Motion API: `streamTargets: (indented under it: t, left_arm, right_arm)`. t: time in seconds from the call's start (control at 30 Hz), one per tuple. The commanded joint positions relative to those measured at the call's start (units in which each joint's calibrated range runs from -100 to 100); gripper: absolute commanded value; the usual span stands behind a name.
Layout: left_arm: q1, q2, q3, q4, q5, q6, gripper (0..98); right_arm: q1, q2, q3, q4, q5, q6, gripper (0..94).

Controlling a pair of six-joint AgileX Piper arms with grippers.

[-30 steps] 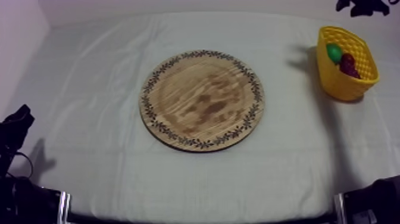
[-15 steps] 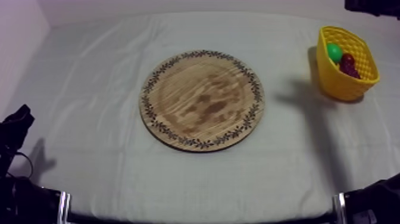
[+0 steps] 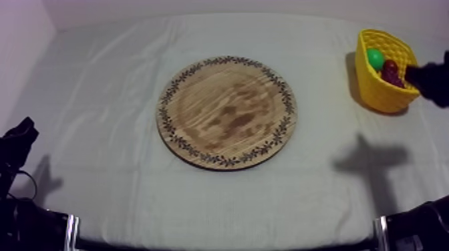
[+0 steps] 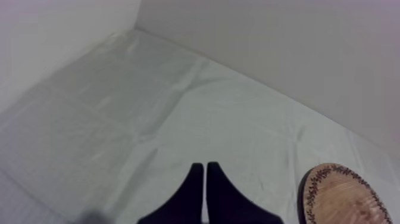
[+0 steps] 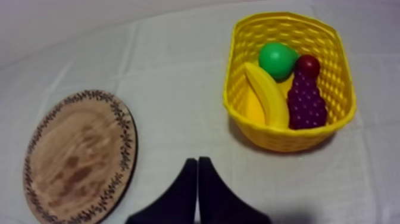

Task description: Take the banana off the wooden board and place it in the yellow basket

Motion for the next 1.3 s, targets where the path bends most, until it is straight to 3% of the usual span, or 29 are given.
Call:
streamTargets:
  t: [0.0,0.33,0.6,0.93,1.27]
  left_arm:
    - [-0.01,0.04,0.00,-0.02,0.00,0.01,0.1]
    - [-0.01,0.04,0.00,-0.02,0.00,0.01,0.1]
    - [-0.01,0.04,0.00,-0.02,0.00,0.01,0.1]
    - [-0.01,0.04,0.00,-0.02,0.00,0.01,0.1]
    - [-0.01,0.04,0.00,-0.02,0.00,0.01,0.1]
  right_arm:
    - [0.74,-7.28,12.54,-1.58,-3.05,3.29,0.3]
    - [3.82,-22.22,27.51,-7.06,-6.10,11.98,0.2]
    - [3.88,-29.69,29.73,-7.19,-6.05,11.32,0.2]
    - [3.82,-35.86,30.06,-4.35,-6.85,16.94,0.6]
    - [4.10,-38.32,30.18,-4.20,-6.81,15.62,0.5]
